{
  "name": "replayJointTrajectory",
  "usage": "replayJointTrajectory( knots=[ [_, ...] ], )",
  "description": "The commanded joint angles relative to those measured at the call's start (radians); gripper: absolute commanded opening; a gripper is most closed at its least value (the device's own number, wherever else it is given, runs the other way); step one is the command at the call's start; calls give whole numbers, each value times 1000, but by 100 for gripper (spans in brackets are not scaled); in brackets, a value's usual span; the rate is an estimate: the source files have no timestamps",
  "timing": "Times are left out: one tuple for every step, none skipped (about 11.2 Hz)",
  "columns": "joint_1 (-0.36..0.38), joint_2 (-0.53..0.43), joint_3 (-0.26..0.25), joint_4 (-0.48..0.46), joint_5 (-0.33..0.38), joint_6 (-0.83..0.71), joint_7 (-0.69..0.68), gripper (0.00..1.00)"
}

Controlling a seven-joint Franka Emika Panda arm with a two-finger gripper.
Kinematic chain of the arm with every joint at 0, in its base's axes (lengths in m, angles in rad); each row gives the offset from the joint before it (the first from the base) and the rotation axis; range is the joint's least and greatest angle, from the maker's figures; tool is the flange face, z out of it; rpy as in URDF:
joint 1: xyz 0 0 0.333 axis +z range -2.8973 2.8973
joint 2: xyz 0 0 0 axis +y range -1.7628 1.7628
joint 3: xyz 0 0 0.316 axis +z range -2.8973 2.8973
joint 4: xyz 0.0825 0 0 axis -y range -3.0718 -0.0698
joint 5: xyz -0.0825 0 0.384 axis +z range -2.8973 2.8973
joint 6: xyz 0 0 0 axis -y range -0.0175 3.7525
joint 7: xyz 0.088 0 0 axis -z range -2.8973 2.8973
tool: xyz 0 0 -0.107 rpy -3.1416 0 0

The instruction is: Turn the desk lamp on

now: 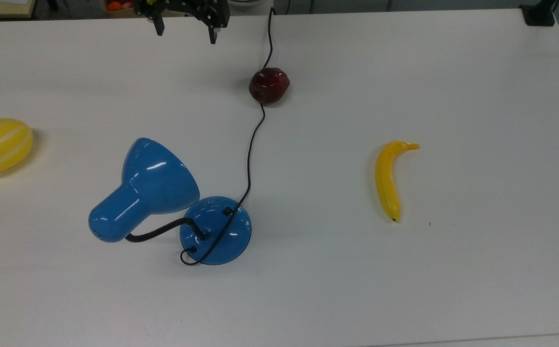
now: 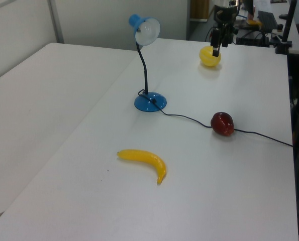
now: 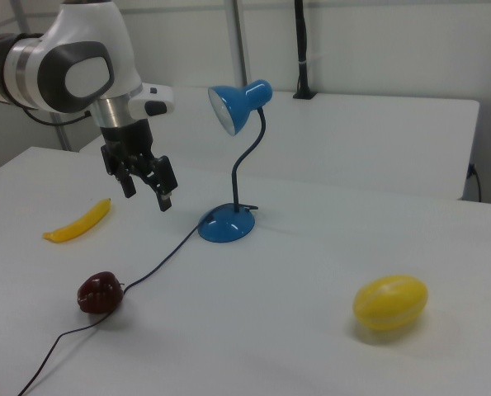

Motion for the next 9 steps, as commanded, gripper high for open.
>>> replayJointTrajectory(
  knots=[
    [-1, -2, 3, 6, 5, -12, -20, 100],
    [-1, -2, 3, 6, 5, -13, -19, 100],
    [-1, -2, 3, 6, 5, -12, -17, 100],
    [-1, -1, 3, 8, 5, -12, -8, 100],
    [2, 1, 3, 8, 5, -10, -2, 100],
    [3, 11, 3, 9, 5, -7, -4, 100],
    [3, 20, 3, 21, 5, -4, -4, 100],
    [3, 34, 3, 32, 5, -1, -14, 100],
    [2, 47, 3, 41, 5, 8, -11, 100]
  ],
)
